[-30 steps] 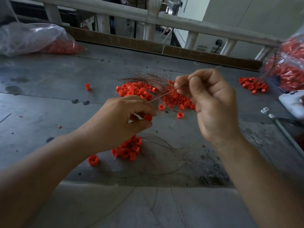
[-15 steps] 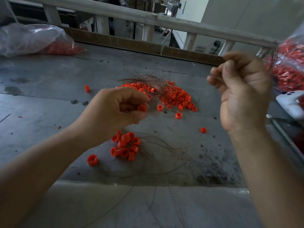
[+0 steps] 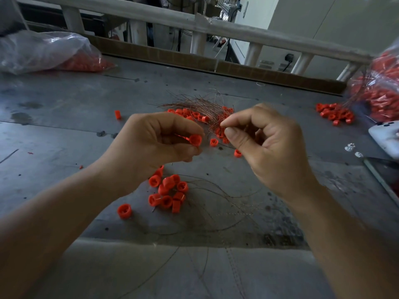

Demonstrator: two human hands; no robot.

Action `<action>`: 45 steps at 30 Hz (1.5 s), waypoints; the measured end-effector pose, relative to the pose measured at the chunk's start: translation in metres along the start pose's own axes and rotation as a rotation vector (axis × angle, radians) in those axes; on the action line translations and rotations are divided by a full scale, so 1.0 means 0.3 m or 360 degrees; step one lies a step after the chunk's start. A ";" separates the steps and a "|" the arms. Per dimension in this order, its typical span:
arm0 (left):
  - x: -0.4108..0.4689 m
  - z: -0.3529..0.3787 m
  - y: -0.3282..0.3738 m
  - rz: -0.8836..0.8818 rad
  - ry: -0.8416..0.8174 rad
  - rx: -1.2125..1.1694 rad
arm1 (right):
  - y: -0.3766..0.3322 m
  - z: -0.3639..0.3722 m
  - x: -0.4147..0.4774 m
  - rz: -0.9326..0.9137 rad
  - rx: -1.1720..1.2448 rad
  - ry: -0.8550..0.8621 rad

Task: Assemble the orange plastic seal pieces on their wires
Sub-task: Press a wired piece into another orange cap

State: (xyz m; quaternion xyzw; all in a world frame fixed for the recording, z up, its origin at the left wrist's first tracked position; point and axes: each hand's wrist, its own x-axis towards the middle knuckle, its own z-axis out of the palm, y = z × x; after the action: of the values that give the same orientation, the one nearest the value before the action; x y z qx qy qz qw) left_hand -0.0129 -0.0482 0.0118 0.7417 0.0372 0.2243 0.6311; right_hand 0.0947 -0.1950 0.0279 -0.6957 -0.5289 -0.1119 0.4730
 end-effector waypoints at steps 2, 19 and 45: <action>-0.002 0.003 0.002 -0.0008 0.0011 -0.0017 | -0.004 0.007 -0.001 0.0014 -0.0004 -0.0023; -0.006 0.003 -0.007 0.0085 -0.0007 -0.0008 | -0.031 0.052 -0.022 0.0092 0.0037 -0.0236; -0.012 0.003 0.022 -0.0098 -0.0056 -0.0493 | -0.024 0.022 -0.013 0.0248 -0.0012 -0.0179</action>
State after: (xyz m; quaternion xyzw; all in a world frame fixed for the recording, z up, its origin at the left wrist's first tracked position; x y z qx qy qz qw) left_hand -0.0174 -0.0515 0.0170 0.6377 0.0138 0.1949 0.7451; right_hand 0.0848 -0.1925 0.0256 -0.7416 -0.4985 -0.0376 0.4473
